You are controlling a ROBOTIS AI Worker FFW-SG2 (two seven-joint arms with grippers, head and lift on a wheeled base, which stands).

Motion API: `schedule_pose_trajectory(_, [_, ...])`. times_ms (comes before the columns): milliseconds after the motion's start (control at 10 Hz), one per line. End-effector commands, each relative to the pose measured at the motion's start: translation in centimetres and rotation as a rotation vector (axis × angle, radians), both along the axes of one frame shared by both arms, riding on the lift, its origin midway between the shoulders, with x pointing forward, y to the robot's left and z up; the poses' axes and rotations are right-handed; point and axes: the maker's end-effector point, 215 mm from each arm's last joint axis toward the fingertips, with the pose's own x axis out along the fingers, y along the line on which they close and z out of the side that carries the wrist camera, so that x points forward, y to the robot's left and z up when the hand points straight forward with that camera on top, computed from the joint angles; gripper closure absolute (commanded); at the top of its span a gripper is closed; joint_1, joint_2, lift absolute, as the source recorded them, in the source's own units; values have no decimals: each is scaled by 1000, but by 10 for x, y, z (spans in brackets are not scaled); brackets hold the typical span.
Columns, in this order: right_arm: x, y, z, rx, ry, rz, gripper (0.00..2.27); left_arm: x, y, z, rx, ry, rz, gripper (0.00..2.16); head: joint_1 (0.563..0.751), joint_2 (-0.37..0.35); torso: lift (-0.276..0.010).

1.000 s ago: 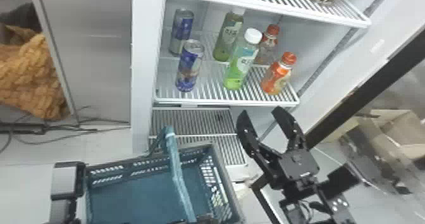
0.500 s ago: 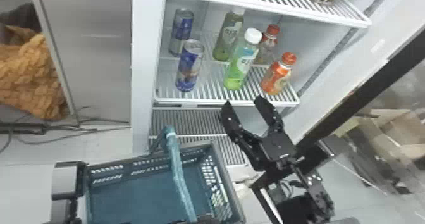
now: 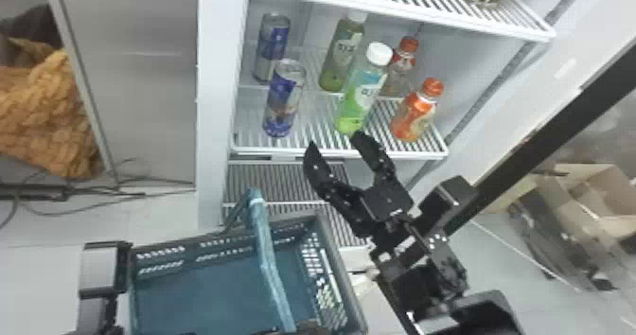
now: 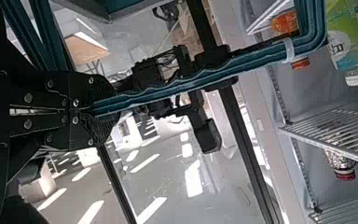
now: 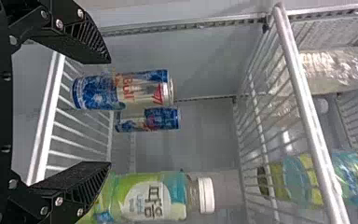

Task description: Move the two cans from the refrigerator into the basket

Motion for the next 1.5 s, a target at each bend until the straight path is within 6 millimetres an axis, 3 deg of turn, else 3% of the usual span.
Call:
schedule_pose_trajectory(0, [11,11,3,-17,-9,24,246,0,0,0,-1,0,-1,1219,695,-350,-276])
schedule_pose_trajectory(900, [59,37,-1,-41,-9,80,236,2,-4,3,-9,-9,-3,1219,695,-350,-276])
schedule_pose_trajectory(1400, [79,59,11,-43,-37,106,117,4,-5,3,-6,-15,-5,1219,695,-329,-276])
